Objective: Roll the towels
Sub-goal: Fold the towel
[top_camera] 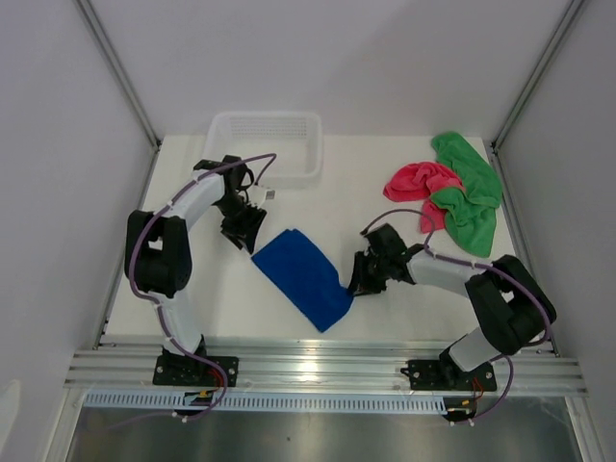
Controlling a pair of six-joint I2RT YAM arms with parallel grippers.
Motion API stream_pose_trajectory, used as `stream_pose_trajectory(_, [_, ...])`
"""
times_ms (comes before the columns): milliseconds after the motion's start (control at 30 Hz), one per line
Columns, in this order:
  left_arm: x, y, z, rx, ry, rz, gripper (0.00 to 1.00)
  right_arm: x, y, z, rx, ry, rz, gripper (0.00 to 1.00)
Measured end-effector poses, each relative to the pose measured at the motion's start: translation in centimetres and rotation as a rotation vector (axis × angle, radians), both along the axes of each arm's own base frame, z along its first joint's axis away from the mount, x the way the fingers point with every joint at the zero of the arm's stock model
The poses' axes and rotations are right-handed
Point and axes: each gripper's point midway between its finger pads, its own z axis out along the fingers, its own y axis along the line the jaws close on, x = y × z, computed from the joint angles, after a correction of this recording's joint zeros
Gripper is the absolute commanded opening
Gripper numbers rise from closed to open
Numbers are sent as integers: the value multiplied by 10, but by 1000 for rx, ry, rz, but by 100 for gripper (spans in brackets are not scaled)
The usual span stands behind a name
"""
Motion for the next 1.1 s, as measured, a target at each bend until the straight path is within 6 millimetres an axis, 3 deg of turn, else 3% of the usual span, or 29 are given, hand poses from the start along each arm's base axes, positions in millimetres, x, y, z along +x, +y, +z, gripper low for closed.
stream_pose_trajectory(67, [-1, 2, 0, 0, 6, 6, 46, -39, 12, 4, -33, 37, 113, 43])
stream_pose_trajectory(133, [-1, 3, 1, -2, 11, 12, 45, -66, 7, 5, -89, 79, 181, 47])
stream_pose_trajectory(200, [-2, 4, 1, -7, 15, 17, 46, -73, -10, 14, -157, 91, 208, 52])
stream_pose_trajectory(267, [-2, 4, 0, -12, 16, 22, 46, -52, -21, 33, -190, 49, 197, 57])
stream_pose_trajectory(333, [-4, 4, -1, -21, 21, 28, 46, -15, -19, 63, -181, -67, 203, 56])
stream_pose_trajectory(400, [-7, 4, -2, -24, 27, 35, 46, 33, -9, 95, -152, -236, 217, 55])
stream_pose_trajectory(467, [-10, 4, -3, -30, 34, 46, 46, 72, 11, 111, -120, -358, 261, 53])
stream_pose_trajectory(533, [-11, 1, -4, -45, 36, 55, 46, 106, 39, 107, -96, -422, 330, 53])
stream_pose_trajectory(600, [-10, -1, -6, -52, 37, 68, 46, 132, 65, 84, -85, -441, 390, 52])
stream_pose_trajectory(700, [-10, -3, -10, -59, 37, 93, 46, 152, 91, 38, -77, -414, 464, 52])
stream_pose_trajectory(767, [-8, -4, -10, -66, 34, 105, 47, 153, 101, 14, -63, -385, 499, 53])
stream_pose_trajectory(900, [-4, -6, -10, -72, 24, 118, 47, 164, 120, 24, 26, -449, 536, 53])
stream_pose_trajectory(1100, [-3, -6, -11, -73, 17, 119, 47, 150, 139, 15, 122, -437, 609, 51])
